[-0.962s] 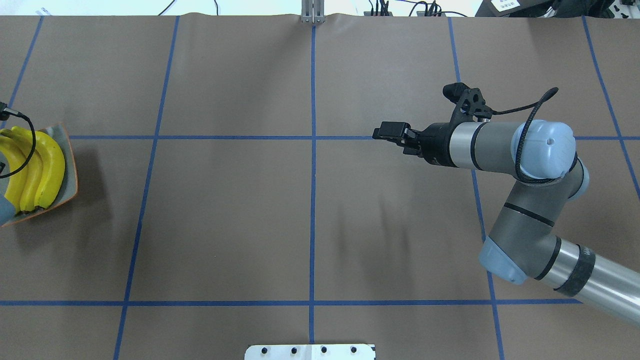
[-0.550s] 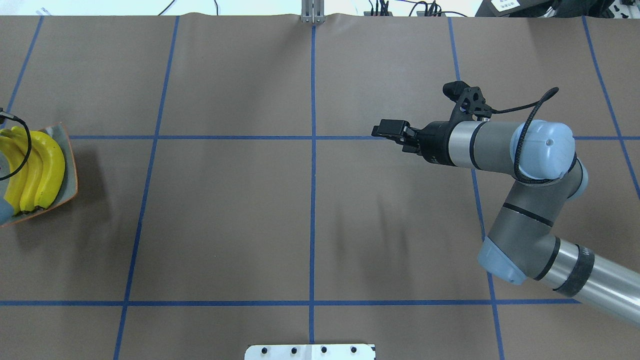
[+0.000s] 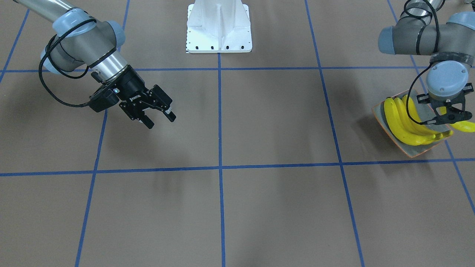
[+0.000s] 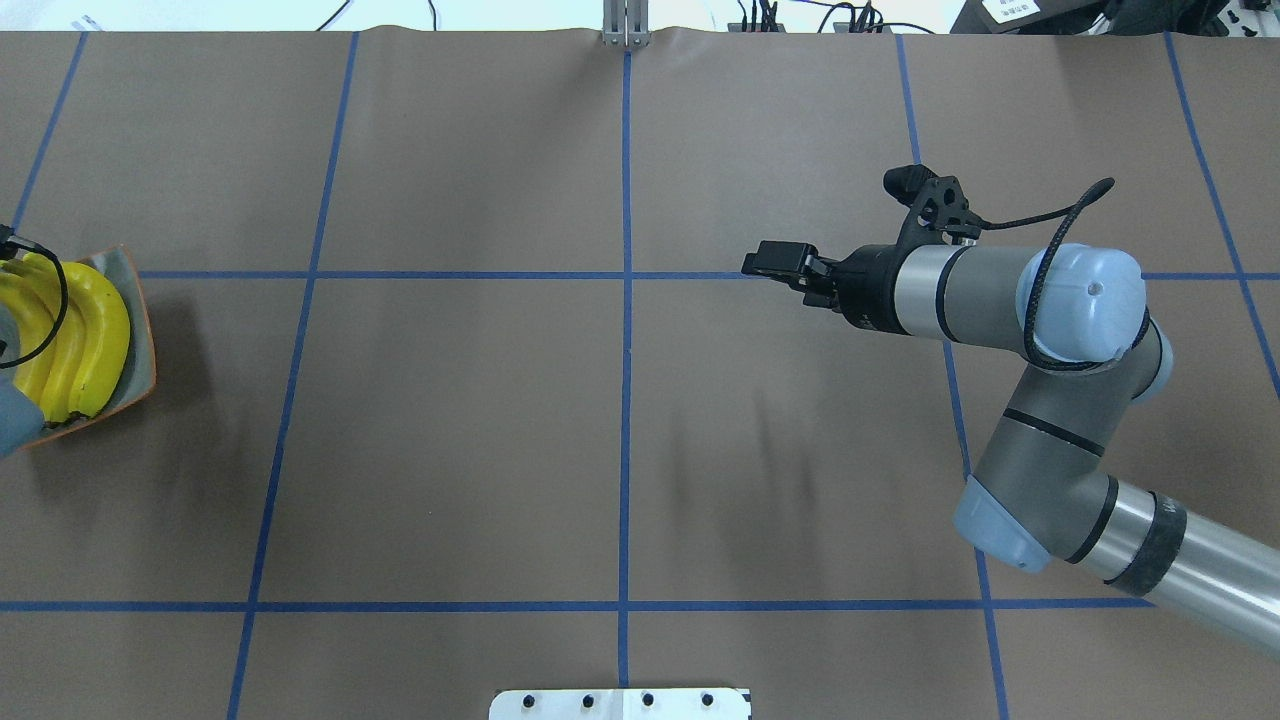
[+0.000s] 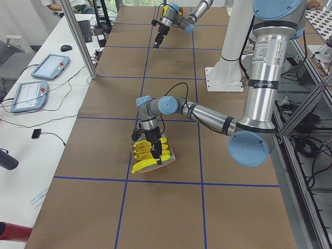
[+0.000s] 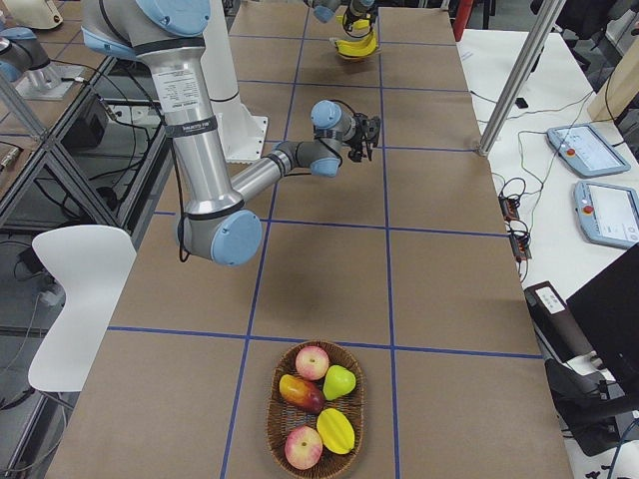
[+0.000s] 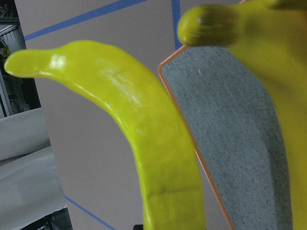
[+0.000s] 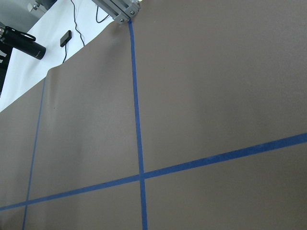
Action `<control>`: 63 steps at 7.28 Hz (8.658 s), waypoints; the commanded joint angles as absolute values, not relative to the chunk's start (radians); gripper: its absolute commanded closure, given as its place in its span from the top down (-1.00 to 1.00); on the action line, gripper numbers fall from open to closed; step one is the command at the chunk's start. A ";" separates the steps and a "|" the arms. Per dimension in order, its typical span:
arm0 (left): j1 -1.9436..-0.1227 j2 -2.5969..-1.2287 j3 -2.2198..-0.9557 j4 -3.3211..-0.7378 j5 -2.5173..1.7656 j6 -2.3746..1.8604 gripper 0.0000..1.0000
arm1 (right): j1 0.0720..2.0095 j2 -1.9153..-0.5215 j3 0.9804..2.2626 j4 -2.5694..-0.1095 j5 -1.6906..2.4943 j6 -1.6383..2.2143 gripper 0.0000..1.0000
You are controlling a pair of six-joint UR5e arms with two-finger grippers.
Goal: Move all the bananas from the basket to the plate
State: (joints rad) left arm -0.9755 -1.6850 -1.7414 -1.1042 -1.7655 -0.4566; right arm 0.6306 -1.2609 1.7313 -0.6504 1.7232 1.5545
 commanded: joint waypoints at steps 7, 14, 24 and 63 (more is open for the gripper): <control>-0.920 -1.712 -1.710 -1.104 -1.766 -0.456 -1.00 | 0.626 -1.259 1.729 -0.650 1.723 1.552 1.00; -0.911 -1.704 -1.791 -1.097 -1.767 -0.445 1.00 | 0.609 -1.258 1.729 -0.650 1.697 1.554 1.00; -0.972 -2.037 -2.069 -1.053 -2.108 -0.600 1.00 | 0.958 -1.311 1.730 -0.920 2.036 1.087 1.00; -1.365 -1.643 -1.726 -1.474 -2.368 -0.184 1.00 | 1.480 -1.513 1.818 -1.830 2.327 -0.135 1.00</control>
